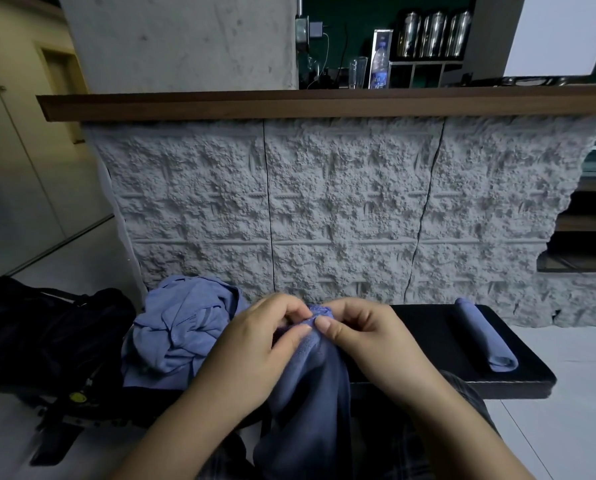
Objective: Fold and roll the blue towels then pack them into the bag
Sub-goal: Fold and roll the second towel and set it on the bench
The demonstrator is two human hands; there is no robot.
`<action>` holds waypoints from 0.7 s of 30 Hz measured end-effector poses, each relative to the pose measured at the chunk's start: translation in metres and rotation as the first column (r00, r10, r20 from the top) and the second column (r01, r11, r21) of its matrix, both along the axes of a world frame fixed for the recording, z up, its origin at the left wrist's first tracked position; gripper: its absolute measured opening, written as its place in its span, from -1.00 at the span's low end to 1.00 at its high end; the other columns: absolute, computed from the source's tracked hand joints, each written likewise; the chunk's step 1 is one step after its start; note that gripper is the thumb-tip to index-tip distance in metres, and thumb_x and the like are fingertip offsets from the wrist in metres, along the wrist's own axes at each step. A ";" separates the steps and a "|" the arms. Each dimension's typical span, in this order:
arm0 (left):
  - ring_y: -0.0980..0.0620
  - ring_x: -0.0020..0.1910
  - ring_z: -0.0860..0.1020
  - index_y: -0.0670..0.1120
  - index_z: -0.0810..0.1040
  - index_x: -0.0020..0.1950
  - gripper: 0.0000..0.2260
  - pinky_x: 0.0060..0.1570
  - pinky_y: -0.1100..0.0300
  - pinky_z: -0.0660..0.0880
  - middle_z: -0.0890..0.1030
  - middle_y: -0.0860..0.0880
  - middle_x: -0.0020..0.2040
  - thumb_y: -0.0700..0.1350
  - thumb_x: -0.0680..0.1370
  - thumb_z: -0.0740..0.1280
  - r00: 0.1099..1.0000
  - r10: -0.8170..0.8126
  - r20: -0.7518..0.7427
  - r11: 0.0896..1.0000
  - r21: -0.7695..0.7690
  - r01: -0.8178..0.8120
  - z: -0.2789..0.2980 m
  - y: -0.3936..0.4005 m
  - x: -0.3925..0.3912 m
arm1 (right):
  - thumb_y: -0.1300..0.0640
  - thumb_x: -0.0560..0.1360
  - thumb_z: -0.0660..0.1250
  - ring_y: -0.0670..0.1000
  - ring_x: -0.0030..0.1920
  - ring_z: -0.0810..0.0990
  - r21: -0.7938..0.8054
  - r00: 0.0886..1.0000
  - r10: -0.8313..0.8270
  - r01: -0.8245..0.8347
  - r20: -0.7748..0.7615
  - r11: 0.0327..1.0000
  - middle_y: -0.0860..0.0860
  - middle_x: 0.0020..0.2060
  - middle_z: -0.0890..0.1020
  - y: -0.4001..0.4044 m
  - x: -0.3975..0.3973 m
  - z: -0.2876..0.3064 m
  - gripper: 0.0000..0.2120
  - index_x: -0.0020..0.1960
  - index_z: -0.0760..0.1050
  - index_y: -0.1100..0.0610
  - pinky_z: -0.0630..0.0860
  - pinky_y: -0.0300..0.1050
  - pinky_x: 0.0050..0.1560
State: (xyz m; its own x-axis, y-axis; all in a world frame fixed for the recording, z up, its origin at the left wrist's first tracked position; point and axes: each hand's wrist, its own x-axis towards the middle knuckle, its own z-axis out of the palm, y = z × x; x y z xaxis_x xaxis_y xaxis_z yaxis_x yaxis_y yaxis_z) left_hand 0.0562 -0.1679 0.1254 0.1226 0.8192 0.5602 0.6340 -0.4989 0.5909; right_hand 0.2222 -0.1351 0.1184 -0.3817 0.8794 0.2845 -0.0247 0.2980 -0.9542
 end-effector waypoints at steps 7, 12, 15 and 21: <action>0.05 0.06 0.37 0.11 0.28 -0.20 -0.79 0.05 0.19 0.22 0.35 0.13 -0.10 0.14 0.55 0.21 0.799 0.150 -0.583 0.950 -0.137 -0.279 -0.019 0.025 -0.040 | 0.25 0.58 0.23 -0.06 -0.19 0.58 -0.050 0.999 -0.017 0.015 -0.050 0.999 0.03 -0.23 0.66 0.005 0.008 -0.002 -0.83 -0.10 0.58 0.16 0.50 -0.17 -0.10; 0.08 -0.11 0.35 0.08 0.45 -0.35 -0.76 -0.05 0.11 0.32 0.47 0.16 -0.34 0.05 0.32 0.51 0.703 0.272 -0.657 0.962 0.172 -0.212 -0.004 0.029 -0.056 | 0.05 0.53 0.25 -0.10 -0.22 0.50 -0.001 0.983 -0.163 0.163 0.087 0.987 -0.03 -0.28 0.60 0.018 0.021 -0.010 -0.79 -0.14 0.54 0.17 0.43 -0.09 -0.09; 0.03 -0.11 0.42 0.00 0.59 -0.17 -0.76 -0.08 0.08 0.43 0.55 0.10 -0.24 0.09 0.47 0.20 0.772 0.279 -0.571 0.955 0.249 -0.161 0.020 0.021 -0.052 | 0.13 0.60 0.20 -0.23 -0.29 0.43 0.255 0.896 -0.407 0.358 0.179 0.899 -0.13 -0.32 0.52 0.019 0.025 -0.011 -0.81 -0.20 0.43 0.07 0.34 -0.30 -0.19; 0.06 -0.14 0.39 -0.19 0.64 -0.03 -0.66 -0.07 0.26 0.33 0.57 -0.06 -0.20 0.01 0.50 0.17 0.864 0.208 -0.458 0.961 0.258 -0.095 0.025 0.028 -0.043 | 0.15 0.60 0.14 -0.01 -0.12 0.38 0.525 0.709 -0.629 0.421 0.318 0.740 -0.04 -0.16 0.44 0.031 0.026 -0.011 -0.89 -0.09 0.37 0.10 0.19 -0.17 -0.15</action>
